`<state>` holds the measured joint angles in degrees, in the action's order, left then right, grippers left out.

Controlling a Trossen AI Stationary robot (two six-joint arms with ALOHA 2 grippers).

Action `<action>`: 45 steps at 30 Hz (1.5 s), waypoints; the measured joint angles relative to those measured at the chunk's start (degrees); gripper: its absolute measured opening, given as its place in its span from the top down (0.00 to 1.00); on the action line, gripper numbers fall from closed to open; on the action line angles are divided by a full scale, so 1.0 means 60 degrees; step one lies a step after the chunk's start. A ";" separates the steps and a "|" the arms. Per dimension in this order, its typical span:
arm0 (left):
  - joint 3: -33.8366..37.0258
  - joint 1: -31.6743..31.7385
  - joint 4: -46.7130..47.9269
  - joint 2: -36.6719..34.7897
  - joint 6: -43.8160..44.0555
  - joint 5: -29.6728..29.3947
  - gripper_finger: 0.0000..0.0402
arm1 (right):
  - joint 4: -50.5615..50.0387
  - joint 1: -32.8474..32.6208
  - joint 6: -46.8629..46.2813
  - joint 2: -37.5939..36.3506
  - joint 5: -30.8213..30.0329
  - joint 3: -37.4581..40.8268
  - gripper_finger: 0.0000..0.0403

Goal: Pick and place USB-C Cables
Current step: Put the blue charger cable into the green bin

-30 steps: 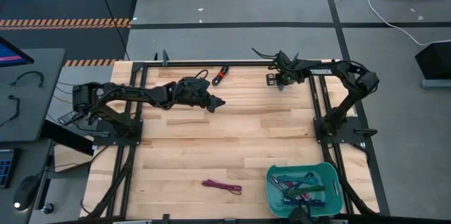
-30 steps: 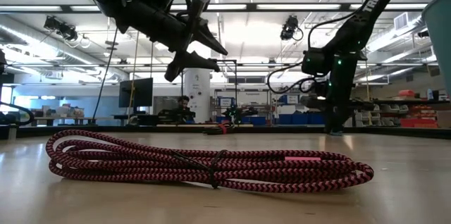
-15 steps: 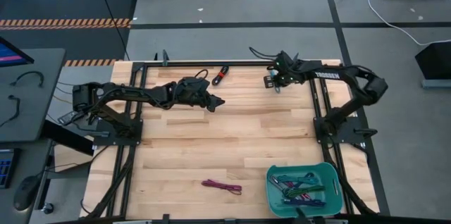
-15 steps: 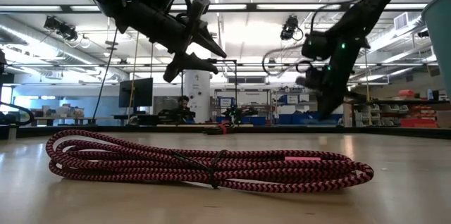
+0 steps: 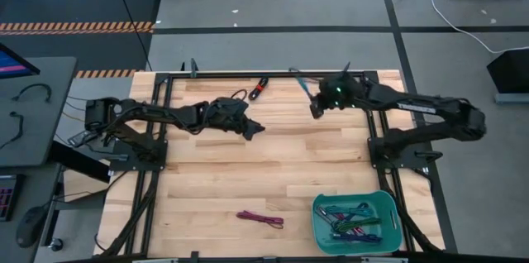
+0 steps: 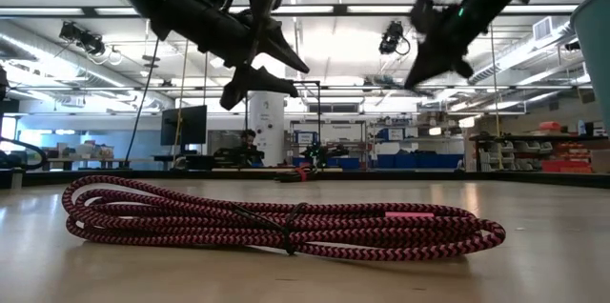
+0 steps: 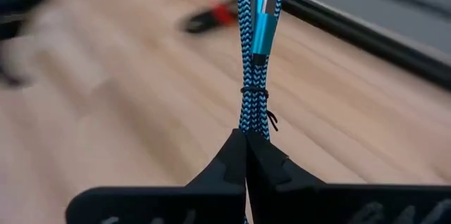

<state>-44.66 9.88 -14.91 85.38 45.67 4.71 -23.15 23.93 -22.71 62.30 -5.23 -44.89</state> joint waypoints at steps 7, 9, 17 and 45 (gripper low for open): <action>0.0000 -0.0763 0.0119 0.0000 0.0229 -0.0014 0.57 | -0.1521 -0.1905 0.0399 -0.1211 -0.1417 -0.0999 1.00; 0.0000 -0.0972 0.0127 0.0000 0.0456 -0.0249 0.57 | -0.1730 -0.2494 0.0550 -0.1351 -0.1642 -0.1323 1.00; 0.0000 -0.1820 0.0269 -0.0002 0.2268 -0.2136 0.57 | -0.2461 -0.5039 0.0785 -0.1278 -0.1378 -0.1827 1.00; 0.0007 -0.5585 0.0529 0.0022 0.5818 -0.5963 0.57 | -0.2512 -1.5381 -0.7272 0.2241 -0.0607 -0.1831 1.00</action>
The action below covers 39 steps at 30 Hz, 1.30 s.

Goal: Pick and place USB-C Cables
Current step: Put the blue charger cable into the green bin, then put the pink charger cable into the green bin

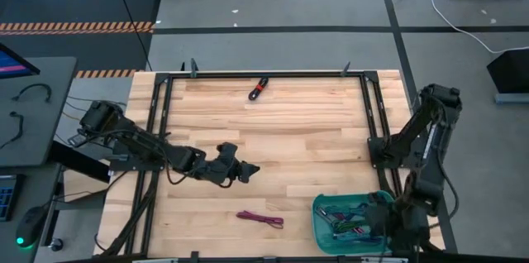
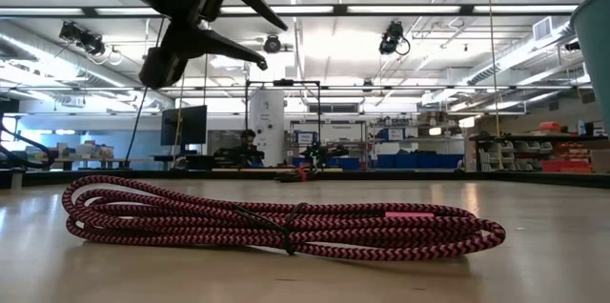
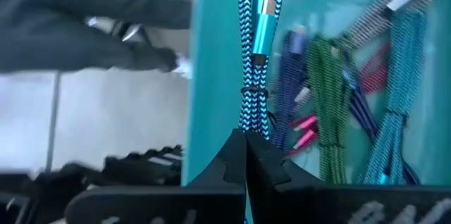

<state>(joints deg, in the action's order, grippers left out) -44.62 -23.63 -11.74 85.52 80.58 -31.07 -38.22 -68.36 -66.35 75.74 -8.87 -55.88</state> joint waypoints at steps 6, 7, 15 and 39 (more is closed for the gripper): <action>0.0000 -0.0406 -0.0005 0.0007 -0.0036 -0.0528 0.57 | -0.0316 0.0058 -0.0546 0.0812 0.0455 0.0004 1.00; 0.0000 -0.0454 -0.0002 0.0007 -0.0036 -0.0606 0.57 | -0.0397 0.0102 -0.0544 0.0940 0.0626 0.0003 1.00; 0.0000 -0.0607 -0.0001 0.0011 -0.0053 -0.1196 0.57 | -0.0604 0.0567 -0.1141 0.1596 0.0991 0.0004 1.00; -0.0291 -0.0602 -0.0016 0.0018 -0.2507 -0.0189 0.57 | -0.1090 0.0781 -0.1596 -0.1053 0.0866 0.0007 0.57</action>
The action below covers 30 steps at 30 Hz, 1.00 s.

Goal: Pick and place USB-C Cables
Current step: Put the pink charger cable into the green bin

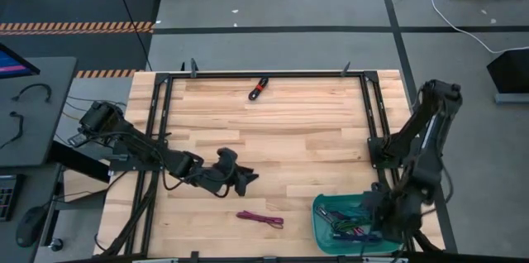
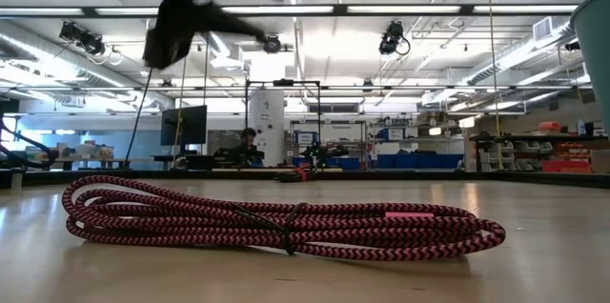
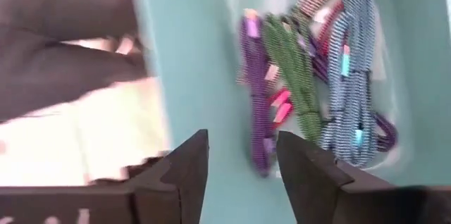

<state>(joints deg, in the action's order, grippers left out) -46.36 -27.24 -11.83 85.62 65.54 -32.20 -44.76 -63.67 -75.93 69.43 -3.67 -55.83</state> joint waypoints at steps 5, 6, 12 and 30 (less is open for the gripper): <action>-0.1661 -0.0004 0.1565 0.0000 -0.2171 0.0975 0.57 | 0.0391 0.0002 0.0330 -0.1354 -0.2188 0.0000 0.58; -0.2127 -0.0004 0.2091 0.0000 -0.2638 0.1076 0.57 | 0.0459 0.0002 0.0582 -0.1556 -0.3157 0.0000 0.58; -0.4908 -0.0121 0.5239 0.0631 -0.5706 0.2383 0.57 | 0.0314 0.0156 0.2738 -0.1911 -1.0366 0.0000 0.58; -0.5638 -0.1207 0.7482 0.4422 -0.3874 0.4013 0.57 | 0.0571 0.2527 0.2670 -0.1145 -0.8950 0.0000 0.58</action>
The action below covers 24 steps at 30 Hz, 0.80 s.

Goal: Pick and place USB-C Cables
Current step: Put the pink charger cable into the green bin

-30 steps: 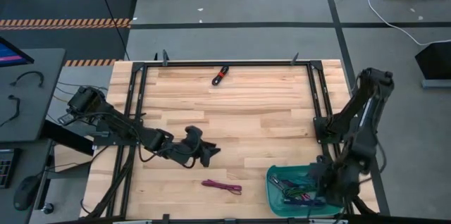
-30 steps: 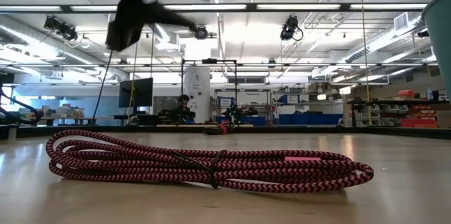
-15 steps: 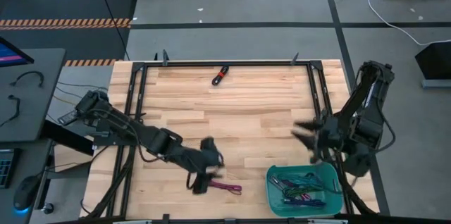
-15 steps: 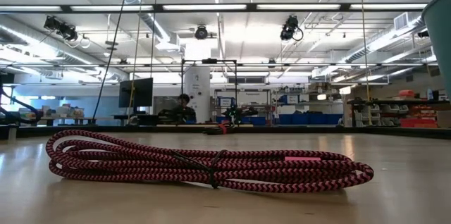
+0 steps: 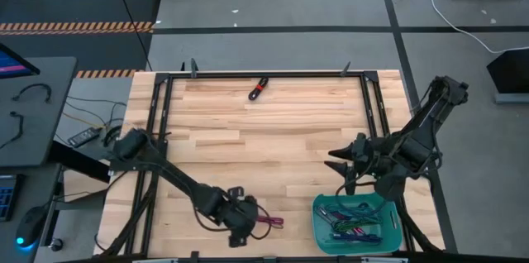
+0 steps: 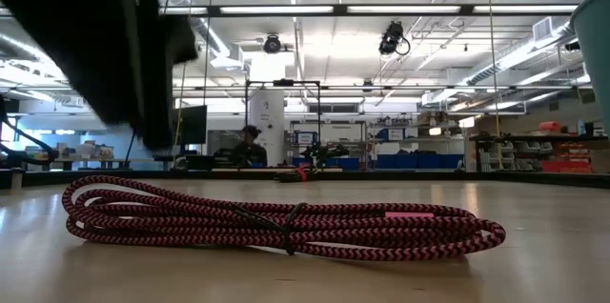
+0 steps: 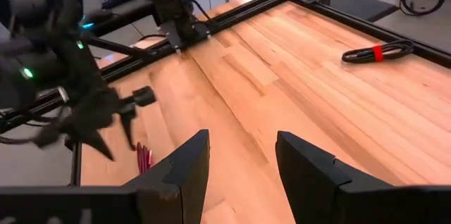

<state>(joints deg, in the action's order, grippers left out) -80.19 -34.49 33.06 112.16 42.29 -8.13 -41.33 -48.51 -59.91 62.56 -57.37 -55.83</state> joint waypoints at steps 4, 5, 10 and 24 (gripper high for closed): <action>0.0002 0.0049 0.0005 0.0509 0.1439 -0.0203 0.57 | 0.0176 -0.0004 0.0012 0.0031 0.0009 0.0000 0.58; 0.0002 0.0049 -0.0041 0.0595 0.1640 -0.0210 0.57 | 0.0182 -0.0004 0.0014 0.0031 0.0006 0.0000 0.58; 0.0002 0.0034 0.0072 0.0895 0.2095 0.0140 0.64 | 0.0169 -0.0007 0.0294 0.0031 0.0149 0.0000 0.58; -0.0002 0.0122 -0.0181 -0.0209 0.5813 -0.2124 0.96 | 0.0891 0.1301 0.2250 -0.0480 0.4863 0.0000 0.65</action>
<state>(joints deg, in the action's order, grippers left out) -80.20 -33.76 31.98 110.90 77.17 -20.87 -35.99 -40.70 -46.41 59.67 -28.19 -55.83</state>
